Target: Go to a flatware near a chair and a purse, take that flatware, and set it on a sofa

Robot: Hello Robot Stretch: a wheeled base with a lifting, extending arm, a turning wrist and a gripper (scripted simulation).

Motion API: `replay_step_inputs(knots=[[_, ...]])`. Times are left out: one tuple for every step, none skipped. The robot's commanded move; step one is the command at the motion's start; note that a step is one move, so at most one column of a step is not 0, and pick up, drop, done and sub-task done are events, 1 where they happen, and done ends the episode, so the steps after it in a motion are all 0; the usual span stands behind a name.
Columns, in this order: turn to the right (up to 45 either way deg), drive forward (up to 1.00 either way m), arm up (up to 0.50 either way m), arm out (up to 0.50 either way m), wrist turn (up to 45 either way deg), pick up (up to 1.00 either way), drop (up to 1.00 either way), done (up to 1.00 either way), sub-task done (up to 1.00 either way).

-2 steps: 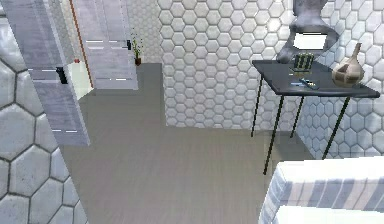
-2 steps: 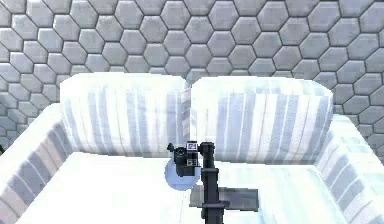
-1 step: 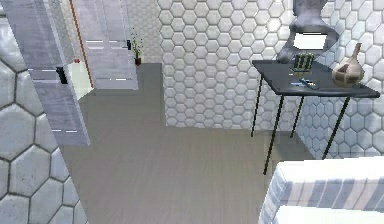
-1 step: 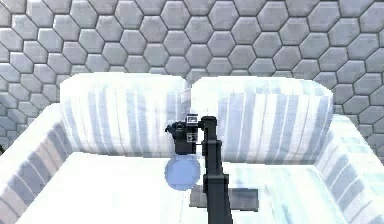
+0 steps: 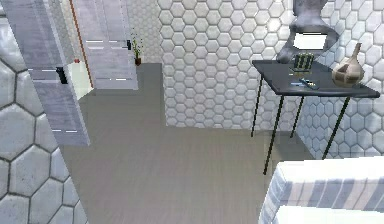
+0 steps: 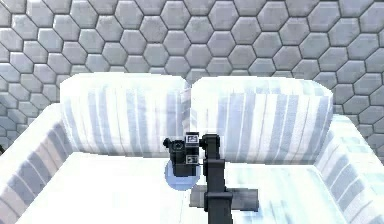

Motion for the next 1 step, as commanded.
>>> replay_step_inputs(knots=[[0.0, 0.00, 0.00, 0.00, 0.0, 0.00, 0.00, 1.00, 0.00]])
